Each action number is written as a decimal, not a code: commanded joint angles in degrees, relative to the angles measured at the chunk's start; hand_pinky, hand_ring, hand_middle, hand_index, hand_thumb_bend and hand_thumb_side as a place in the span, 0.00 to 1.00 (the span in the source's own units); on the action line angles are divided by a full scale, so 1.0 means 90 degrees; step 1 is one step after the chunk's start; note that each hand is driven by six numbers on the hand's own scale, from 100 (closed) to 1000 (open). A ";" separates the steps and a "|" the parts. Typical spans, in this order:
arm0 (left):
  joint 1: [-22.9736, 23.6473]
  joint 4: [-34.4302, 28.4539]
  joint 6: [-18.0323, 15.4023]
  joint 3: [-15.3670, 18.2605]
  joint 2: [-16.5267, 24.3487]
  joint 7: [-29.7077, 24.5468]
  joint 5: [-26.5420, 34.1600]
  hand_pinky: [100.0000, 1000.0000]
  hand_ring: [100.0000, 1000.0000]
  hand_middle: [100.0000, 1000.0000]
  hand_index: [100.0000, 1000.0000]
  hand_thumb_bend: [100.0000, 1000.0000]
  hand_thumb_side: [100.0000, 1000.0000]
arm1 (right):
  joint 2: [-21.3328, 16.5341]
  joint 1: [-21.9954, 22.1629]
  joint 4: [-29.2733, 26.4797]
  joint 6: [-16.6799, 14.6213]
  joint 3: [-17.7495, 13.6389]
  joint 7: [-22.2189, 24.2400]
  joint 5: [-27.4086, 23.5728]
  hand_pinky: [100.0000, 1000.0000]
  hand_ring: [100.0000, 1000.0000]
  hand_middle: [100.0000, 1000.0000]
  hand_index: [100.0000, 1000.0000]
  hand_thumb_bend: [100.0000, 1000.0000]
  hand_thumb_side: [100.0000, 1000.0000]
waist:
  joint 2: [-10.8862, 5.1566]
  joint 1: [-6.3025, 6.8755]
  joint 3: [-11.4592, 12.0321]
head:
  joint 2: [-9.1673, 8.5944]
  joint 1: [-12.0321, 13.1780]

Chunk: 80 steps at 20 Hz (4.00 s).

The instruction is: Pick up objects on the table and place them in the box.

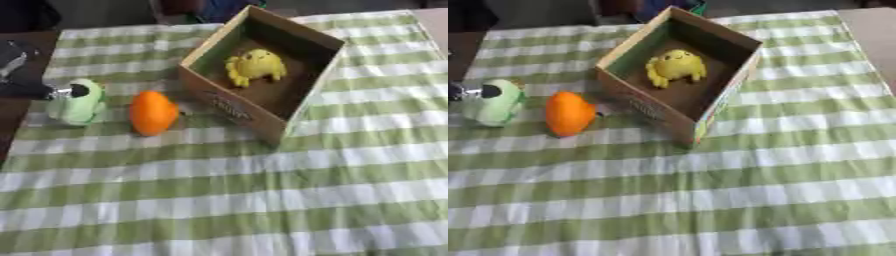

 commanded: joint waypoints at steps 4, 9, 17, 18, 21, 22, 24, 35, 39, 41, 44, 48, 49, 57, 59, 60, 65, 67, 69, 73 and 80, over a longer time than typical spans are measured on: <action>-0.0104 0.0381 0.0002 0.0066 0.0154 -0.0173 0.0225 0.56 0.81 0.80 0.97 0.96 1.00 | -0.0149 -0.0027 -0.0123 0.0032 -0.0064 -0.0019 0.0064 0.73 0.72 0.52 0.84 0.00 1.00 | -0.0121 -0.0018 -0.0032 | -0.0051 0.0011; -0.0112 0.0478 0.0034 0.0061 0.0104 -0.0198 0.0551 0.55 0.80 0.78 0.95 0.92 1.00 | -0.0129 0.0006 -0.0123 0.0062 -0.0071 -0.0028 0.0085 0.73 0.72 0.52 0.84 0.00 1.00 | -0.0090 -0.0013 -0.0027 | -0.0060 0.0014; -0.0090 0.0448 0.0042 0.0019 0.0075 -0.0133 0.0695 0.55 0.80 0.77 0.95 0.87 1.00 | -0.0103 0.0033 -0.0123 0.0095 -0.0078 -0.0001 0.0119 0.73 0.72 0.51 0.83 0.00 1.00 | -0.0062 -0.0011 -0.0034 | -0.0068 0.0021; -0.0090 0.0447 0.0041 0.0019 0.0075 -0.0134 0.0697 0.55 0.80 0.77 0.95 0.87 1.00 | -0.0103 0.0033 -0.0123 0.0095 -0.0078 0.0000 0.0120 0.73 0.72 0.51 0.83 0.00 1.00 | -0.0062 -0.0011 -0.0034 | -0.0068 0.0021; -0.0095 0.0540 0.0065 -0.0001 -0.0045 -0.0217 0.0807 0.52 0.76 0.70 0.90 0.76 1.00 | -0.0078 0.0039 -0.0123 0.0110 -0.0073 0.0016 0.0125 0.73 0.72 0.51 0.83 0.00 1.00 | -0.0026 -0.0006 -0.0039 | -0.0090 0.0041; -0.0110 0.0602 0.0096 -0.0022 -0.0083 -0.0224 0.0816 0.52 0.76 0.69 0.90 0.75 1.00 | -0.0069 0.0039 -0.0123 0.0114 -0.0071 0.0026 0.0126 0.73 0.72 0.51 0.83 0.00 1.00 | -0.0012 -0.0004 -0.0045 | -0.0103 0.0049; -0.0128 0.0706 0.0141 -0.0062 -0.0123 -0.0205 0.0769 0.51 0.75 0.68 0.88 0.73 1.00 | -0.0058 0.0037 -0.0123 0.0116 -0.0072 0.0038 0.0126 0.73 0.72 0.51 0.83 0.00 1.00 | 0.0009 -0.0004 -0.0057 | -0.0125 0.0060; -0.0124 0.0787 0.0206 -0.0126 -0.0223 0.0055 0.0514 0.43 0.66 0.57 0.78 0.30 0.82 | -0.0031 0.0042 -0.0123 0.0142 -0.0080 0.0072 0.0141 0.74 0.72 0.51 0.83 0.00 1.00 | 0.0087 0.0003 -0.0066 | -0.0148 0.0060; -0.0100 0.0588 0.0267 -0.0118 -0.0199 0.0166 0.0583 0.40 0.63 0.55 0.76 0.09 0.68 | -0.0022 0.0060 -0.0123 0.0156 -0.0083 0.0075 0.0149 0.74 0.72 0.51 0.84 0.00 1.00 | 0.0081 0.0007 -0.0057 | -0.0148 0.0064; -0.0091 0.0470 0.0311 -0.0115 -0.0185 0.0211 0.0627 0.39 0.62 0.54 0.75 0.00 0.57 | -0.0016 0.0071 -0.0123 0.0167 -0.0082 0.0083 0.0157 0.74 0.72 0.51 0.84 0.00 1.00 | 0.0074 0.0006 -0.0052 | -0.0140 0.0064; -0.0086 0.0259 0.0390 -0.0095 -0.0152 0.0232 0.0680 0.39 0.61 0.54 0.75 0.00 0.53 | -0.0016 0.0084 -0.0123 0.0179 -0.0085 0.0088 0.0170 0.74 0.72 0.50 0.84 0.00 1.00 | 0.0053 0.0003 -0.0046 | -0.0116 0.0071; -0.0104 0.0061 0.0492 -0.0011 -0.0095 0.0176 0.0710 0.38 0.60 0.53 0.74 0.00 0.37 | -0.0012 0.0101 -0.0123 0.0189 -0.0086 0.0078 0.0170 0.74 0.73 0.50 0.84 0.00 1.00 | 0.0009 0.0008 -0.0033 | -0.0104 0.0058; -0.0112 0.0017 0.0528 0.0010 -0.0080 0.0194 0.0692 0.37 0.59 0.52 0.73 0.00 0.33 | -0.0011 0.0106 -0.0123 0.0192 -0.0087 0.0074 0.0169 0.74 0.73 0.50 0.84 0.00 1.00 | -0.0002 0.0010 -0.0031 | -0.0105 0.0056; -0.0338 -0.0416 0.0780 0.0098 -0.0056 0.0513 0.0577 0.33 0.55 0.47 0.67 0.00 0.16 | -0.0026 0.0118 -0.0123 0.0196 -0.0085 0.0039 0.0158 0.74 0.73 0.50 0.84 0.00 1.00 | -0.0104 0.0015 -0.0048 | -0.0094 0.0043; -0.0460 -0.0546 0.0792 0.0076 -0.0083 0.0548 0.0562 0.33 0.54 0.46 0.67 0.00 0.16 | -0.0032 0.0121 -0.0123 0.0194 -0.0079 0.0037 0.0155 0.74 0.73 0.50 0.83 0.00 1.00 | -0.0122 0.0017 -0.0052 | -0.0087 0.0040; -0.0540 -0.0614 0.0793 0.0063 -0.0110 0.0560 0.0553 0.33 0.54 0.46 0.66 0.00 0.16 | -0.0035 0.0122 -0.0123 0.0194 -0.0075 0.0037 0.0153 0.74 0.73 0.50 0.83 0.00 1.00 | -0.0130 0.0018 -0.0056 | -0.0082 0.0035; -0.1078 -0.0897 0.0796 -0.0045 -0.0372 0.0599 0.0538 0.32 0.53 0.45 0.65 0.00 0.16 | -0.0046 0.0102 -0.0123 0.0193 -0.0052 0.0055 0.0148 0.74 0.73 0.50 0.83 0.00 1.00 | -0.0134 0.0017 -0.0096 | -0.0076 0.0026; -0.1311 -0.0954 0.0810 -0.0093 -0.0534 0.0645 0.0522 0.32 0.52 0.45 0.64 0.00 0.17 | -0.0049 0.0082 -0.0123 0.0182 -0.0047 0.0056 0.0138 0.74 0.73 0.50 0.83 0.00 1.00 | -0.0130 0.0015 -0.0120 | -0.0083 0.0035; -0.1520 -0.0981 0.0813 -0.0156 -0.0701 0.0722 0.0502 0.31 0.52 0.44 0.63 0.00 0.19 | -0.0058 0.0060 -0.0123 0.0162 -0.0042 0.0056 0.0124 0.74 0.73 0.50 0.83 0.00 1.00 | -0.0128 0.0014 -0.0141 | -0.0095 0.0043; -0.1870 -0.1005 0.0770 -0.0318 -0.1068 0.0986 0.0417 0.32 0.52 0.44 0.62 0.00 0.19 | -0.0060 -0.0006 -0.0123 0.0127 -0.0025 0.0058 0.0084 0.74 0.73 0.51 0.83 0.00 1.00 | -0.0118 0.0011 -0.0185 | -0.0115 0.0080; -0.2273 -0.0912 0.0588 -0.0595 -0.1836 0.1347 0.0194 0.32 0.51 0.44 0.62 0.00 0.21 | -0.0012 -0.0142 -0.0123 0.0086 0.0019 0.0093 0.0012 0.74 0.73 0.51 0.83 0.00 1.00 | -0.0045 0.0010 -0.0325 | -0.0198 0.0162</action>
